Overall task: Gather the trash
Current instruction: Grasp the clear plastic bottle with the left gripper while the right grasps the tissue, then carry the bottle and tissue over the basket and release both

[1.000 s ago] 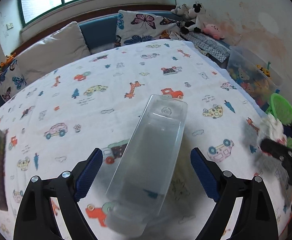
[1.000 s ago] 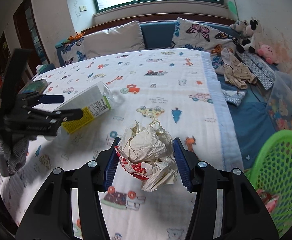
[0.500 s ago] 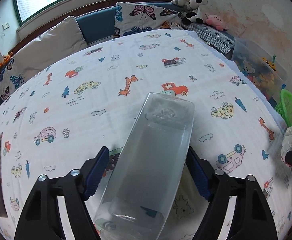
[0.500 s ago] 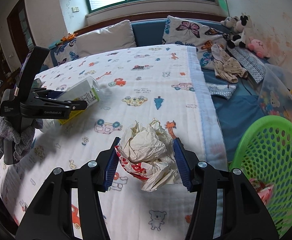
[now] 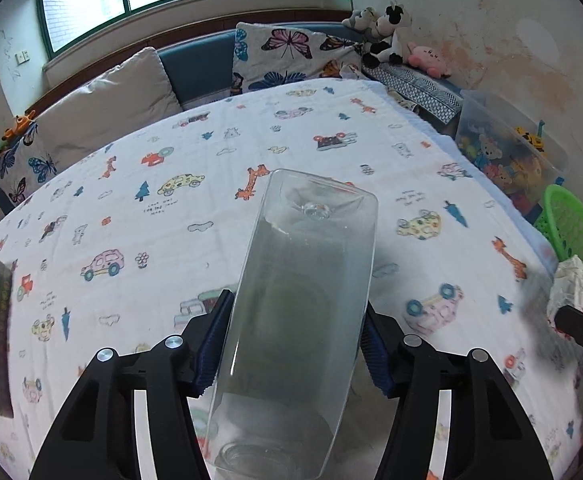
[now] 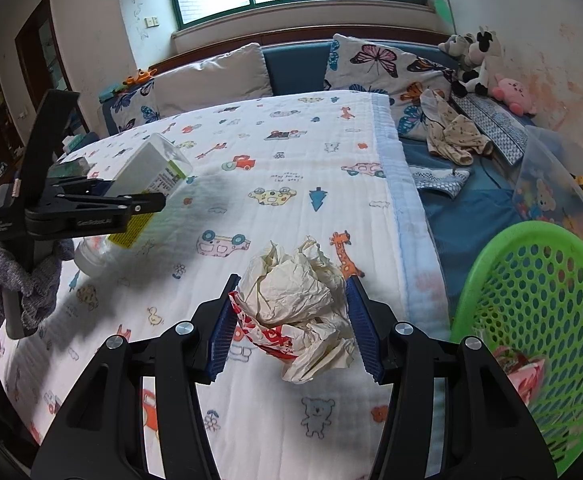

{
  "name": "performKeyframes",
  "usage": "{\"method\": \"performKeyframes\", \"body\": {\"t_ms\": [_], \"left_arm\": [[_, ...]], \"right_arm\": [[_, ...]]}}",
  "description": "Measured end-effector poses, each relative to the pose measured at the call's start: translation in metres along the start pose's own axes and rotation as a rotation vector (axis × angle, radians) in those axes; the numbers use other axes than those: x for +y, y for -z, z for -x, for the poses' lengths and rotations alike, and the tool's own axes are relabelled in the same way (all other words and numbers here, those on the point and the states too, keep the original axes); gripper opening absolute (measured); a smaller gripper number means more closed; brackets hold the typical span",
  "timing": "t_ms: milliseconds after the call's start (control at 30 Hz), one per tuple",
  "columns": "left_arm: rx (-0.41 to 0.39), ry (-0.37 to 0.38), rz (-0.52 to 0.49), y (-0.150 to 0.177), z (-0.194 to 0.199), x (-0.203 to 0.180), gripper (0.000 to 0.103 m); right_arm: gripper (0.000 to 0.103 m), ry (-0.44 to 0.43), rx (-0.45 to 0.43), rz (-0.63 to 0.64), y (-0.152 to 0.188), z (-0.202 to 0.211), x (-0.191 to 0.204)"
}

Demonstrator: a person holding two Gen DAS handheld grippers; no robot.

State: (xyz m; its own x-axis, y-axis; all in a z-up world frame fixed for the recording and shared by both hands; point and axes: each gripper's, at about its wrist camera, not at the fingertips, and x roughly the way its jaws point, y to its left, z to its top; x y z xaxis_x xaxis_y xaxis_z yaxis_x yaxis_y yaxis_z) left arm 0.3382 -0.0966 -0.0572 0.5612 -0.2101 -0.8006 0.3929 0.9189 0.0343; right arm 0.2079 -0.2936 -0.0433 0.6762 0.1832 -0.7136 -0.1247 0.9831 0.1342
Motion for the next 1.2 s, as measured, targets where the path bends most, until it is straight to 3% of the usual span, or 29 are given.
{"method": "performKeyframes", "body": {"t_ms": [700, 1200], "left_arm": [[-0.132, 0.066, 0.005, 0.049, 0.101, -0.064, 0.056], [-0.184, 0.135, -0.069, 0.046, 0.130, -0.121, 0.056]], "right_arm": [[0.053, 0.031, -0.053, -0.035, 0.038, 0.068, -0.022], [0.053, 0.167, -0.071, -0.132, 0.068, 0.111, -0.089]]}}
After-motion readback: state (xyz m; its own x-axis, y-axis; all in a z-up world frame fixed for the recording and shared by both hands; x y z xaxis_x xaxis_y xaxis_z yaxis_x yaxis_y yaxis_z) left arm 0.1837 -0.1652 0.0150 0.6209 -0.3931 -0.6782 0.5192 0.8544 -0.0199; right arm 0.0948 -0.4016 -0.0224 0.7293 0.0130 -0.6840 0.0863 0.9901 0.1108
